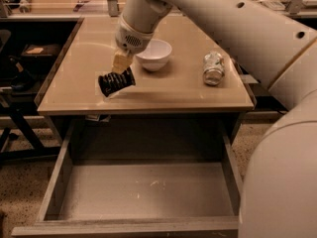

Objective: Pick rxbar chocolate from top drawer and place on counter

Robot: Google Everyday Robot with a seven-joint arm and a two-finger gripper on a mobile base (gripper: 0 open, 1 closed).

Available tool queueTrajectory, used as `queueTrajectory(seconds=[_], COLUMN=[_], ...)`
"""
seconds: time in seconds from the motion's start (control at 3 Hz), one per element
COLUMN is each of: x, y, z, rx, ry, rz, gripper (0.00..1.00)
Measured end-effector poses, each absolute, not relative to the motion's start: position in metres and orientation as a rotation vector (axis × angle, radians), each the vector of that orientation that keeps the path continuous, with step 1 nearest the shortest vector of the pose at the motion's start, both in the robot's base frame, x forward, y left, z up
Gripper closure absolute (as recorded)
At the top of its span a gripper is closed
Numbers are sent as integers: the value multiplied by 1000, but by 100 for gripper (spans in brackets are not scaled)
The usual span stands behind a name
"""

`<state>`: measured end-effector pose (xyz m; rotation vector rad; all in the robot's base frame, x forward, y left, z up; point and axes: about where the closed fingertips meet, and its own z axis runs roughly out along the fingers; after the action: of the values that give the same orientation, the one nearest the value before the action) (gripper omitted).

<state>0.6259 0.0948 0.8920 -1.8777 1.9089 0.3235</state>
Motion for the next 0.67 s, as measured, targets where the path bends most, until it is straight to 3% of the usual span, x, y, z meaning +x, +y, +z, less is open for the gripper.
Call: queueTrajectory(seconds=[0.67], x=[634], y=[151], z=[909], rx=[-1924], ry=[1820], rz=[392], gripper=[100])
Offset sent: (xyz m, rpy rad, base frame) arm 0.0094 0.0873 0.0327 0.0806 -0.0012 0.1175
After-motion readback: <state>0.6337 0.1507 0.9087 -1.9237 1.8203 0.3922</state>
